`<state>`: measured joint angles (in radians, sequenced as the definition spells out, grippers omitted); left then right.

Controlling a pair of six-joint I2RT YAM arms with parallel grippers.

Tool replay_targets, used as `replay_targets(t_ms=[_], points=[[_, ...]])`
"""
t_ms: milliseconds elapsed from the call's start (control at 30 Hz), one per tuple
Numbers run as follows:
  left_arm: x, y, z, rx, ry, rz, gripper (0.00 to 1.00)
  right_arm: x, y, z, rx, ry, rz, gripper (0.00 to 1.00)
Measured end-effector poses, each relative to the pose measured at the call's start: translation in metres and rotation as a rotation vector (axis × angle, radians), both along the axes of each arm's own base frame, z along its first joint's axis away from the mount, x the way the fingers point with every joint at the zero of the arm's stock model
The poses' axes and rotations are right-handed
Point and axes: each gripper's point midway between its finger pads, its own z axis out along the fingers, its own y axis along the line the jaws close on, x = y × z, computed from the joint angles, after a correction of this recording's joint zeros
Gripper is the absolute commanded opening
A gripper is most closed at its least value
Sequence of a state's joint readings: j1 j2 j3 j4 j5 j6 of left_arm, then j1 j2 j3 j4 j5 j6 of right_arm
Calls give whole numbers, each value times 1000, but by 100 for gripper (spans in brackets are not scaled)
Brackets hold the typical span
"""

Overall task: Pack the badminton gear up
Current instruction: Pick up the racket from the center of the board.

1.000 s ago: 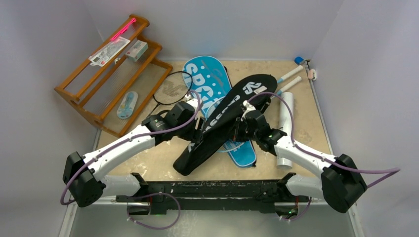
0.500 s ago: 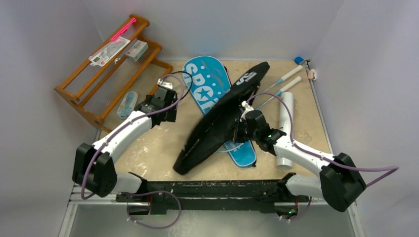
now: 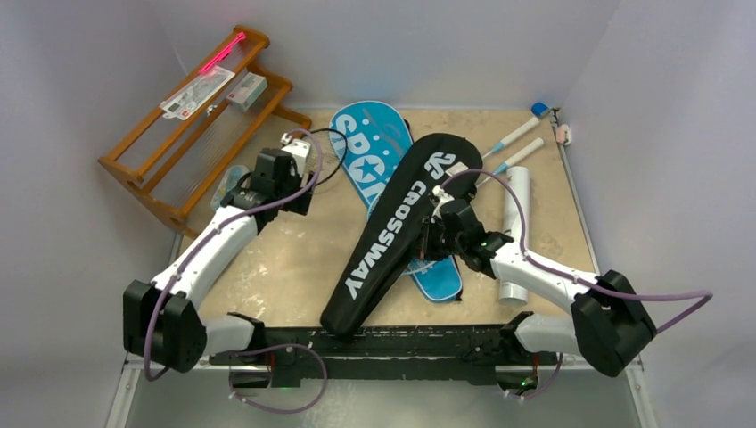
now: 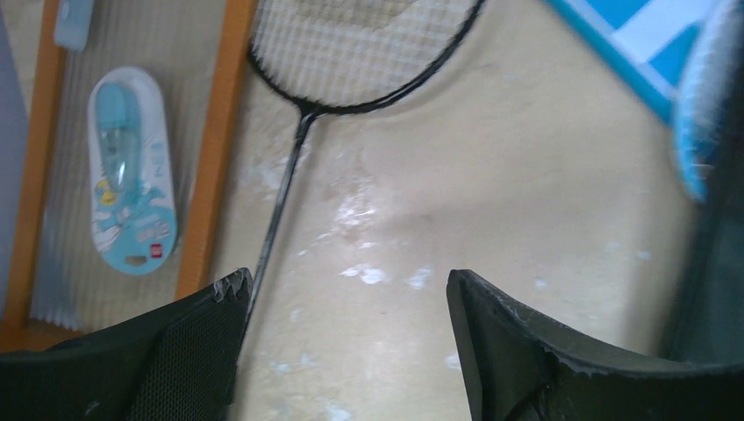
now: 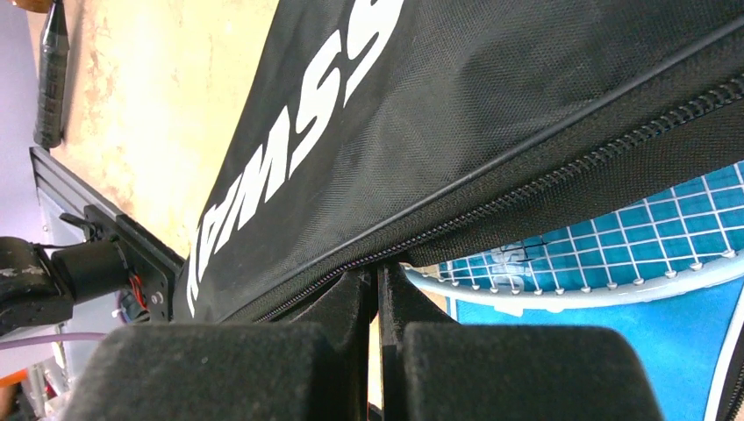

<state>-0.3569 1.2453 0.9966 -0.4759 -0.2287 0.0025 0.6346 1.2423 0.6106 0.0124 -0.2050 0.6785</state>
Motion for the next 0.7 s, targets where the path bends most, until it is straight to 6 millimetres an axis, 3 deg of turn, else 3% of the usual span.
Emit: replay_targets(t_ms=[133,233,333,500,633,700], points=[[12,38,-25,65,85,44,72,-1,1,1,8,2,9,0],[16,58,-48,120,160,30,62,-3,2,5,19,-2,17,0],[19,66,-72,151,232,-5,54,-3,3,9,27,-11,18,0],[30,74,-112,159,353,-46,52,-4,2,14,34,-21,18,0],[37,75,-130,173,404,-70,50,-5,1,16,36,-25,19,0],[45,76,-136,184,419,-72,43,-5,1,16,35,-24,19,0]])
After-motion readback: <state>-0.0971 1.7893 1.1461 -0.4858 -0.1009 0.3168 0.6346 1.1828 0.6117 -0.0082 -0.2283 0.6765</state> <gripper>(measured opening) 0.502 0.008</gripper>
